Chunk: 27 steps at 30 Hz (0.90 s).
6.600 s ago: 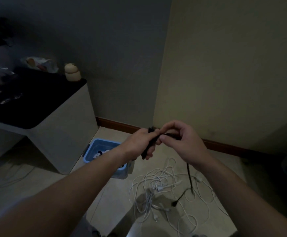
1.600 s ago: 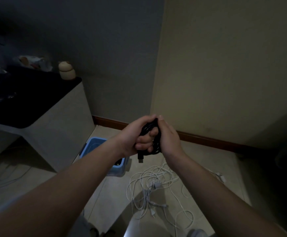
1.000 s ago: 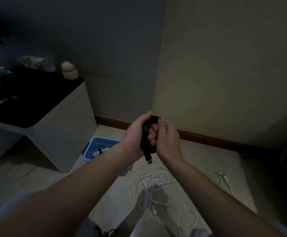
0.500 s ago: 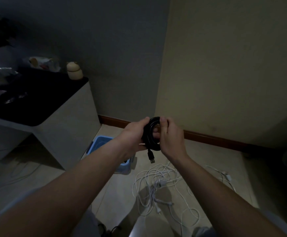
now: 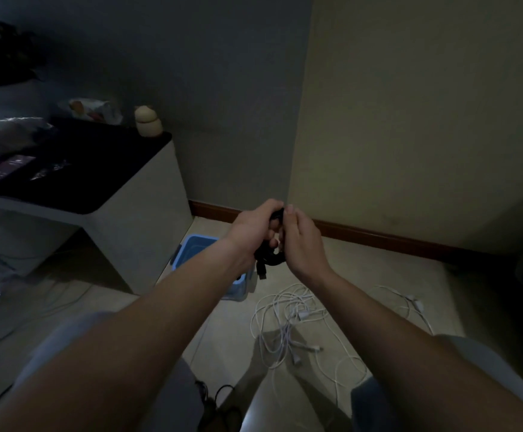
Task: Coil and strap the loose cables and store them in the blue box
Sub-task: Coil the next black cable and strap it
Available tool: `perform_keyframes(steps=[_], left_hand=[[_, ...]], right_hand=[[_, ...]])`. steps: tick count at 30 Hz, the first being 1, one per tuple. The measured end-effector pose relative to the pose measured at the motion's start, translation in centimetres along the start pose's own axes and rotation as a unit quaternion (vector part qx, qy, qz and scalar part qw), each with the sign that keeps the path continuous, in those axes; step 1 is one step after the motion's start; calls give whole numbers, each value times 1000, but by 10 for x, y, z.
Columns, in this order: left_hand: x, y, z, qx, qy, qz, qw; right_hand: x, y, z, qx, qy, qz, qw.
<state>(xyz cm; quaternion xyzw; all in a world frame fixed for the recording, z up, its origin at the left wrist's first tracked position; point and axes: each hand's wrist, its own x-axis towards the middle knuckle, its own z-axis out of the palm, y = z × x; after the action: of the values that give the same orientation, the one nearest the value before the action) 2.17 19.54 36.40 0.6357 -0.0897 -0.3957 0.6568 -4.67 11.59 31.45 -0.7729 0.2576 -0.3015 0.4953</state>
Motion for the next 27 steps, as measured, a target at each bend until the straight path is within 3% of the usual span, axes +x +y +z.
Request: perform_keyframes(steps=[4,8,11,16,23,27], left_hand=[[0,-17,-3,96,60,33,993],[6,-42,-14,193,67,48,978],[14,-70,-25,271,76,55,958],[27,-121,-52,397,79,31,914],[49,-186,-106,529,13,-3,848],[64,-214,-130,601,-13,-36,798]], right_hand=[[-6,3,-3,88,-91,53,991],[-15,16,-11,84,-194,170,962],[-25,38,-8,3,-235,182,955],[-40,99,11,-148,-222,182,946],[-96,191,66,-191,-367,269,870],[-134,223,98,-218,-437,251,836]])
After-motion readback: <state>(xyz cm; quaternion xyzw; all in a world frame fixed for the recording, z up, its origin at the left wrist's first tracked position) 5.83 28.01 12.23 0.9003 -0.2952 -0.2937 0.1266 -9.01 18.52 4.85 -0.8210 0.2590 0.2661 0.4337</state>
